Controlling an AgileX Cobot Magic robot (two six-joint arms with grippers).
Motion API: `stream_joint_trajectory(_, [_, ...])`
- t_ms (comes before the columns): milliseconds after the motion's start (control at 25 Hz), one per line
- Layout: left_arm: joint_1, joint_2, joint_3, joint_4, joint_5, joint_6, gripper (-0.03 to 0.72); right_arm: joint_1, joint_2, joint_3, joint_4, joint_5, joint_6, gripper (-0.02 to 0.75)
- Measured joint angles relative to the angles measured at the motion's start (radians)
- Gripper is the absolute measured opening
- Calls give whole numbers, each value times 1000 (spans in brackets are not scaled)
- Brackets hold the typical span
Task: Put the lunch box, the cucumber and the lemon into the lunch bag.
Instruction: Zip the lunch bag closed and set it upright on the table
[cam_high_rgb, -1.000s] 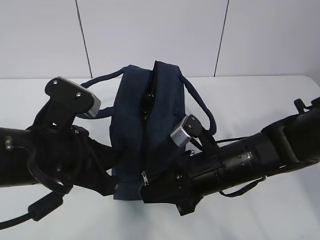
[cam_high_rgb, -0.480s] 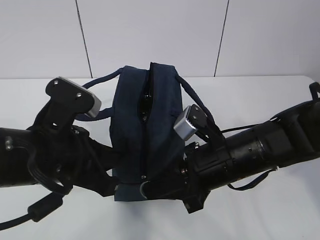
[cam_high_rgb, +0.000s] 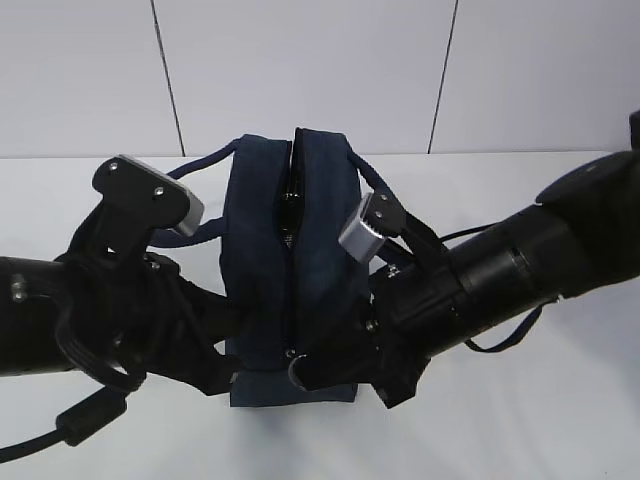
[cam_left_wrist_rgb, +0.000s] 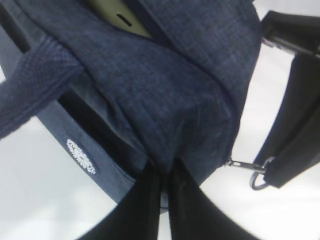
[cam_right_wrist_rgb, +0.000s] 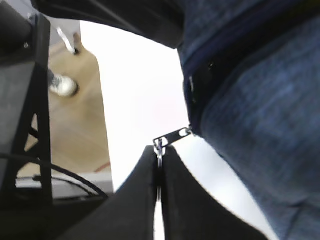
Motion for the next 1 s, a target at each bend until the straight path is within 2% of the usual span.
stream_joint_trajectory(360, [0,0,0,0,-6,0,1,0,-2,-238,-392,73,294,-13])
stream_joint_trajectory(480, [0,0,0,0,-8,0,1,0,-2,-303,-477,120,354,-13])
stream_joint_trajectory(1000, [0,6,-2,0,-14,0,1,0,-2,-470,-533,205,456,-13])
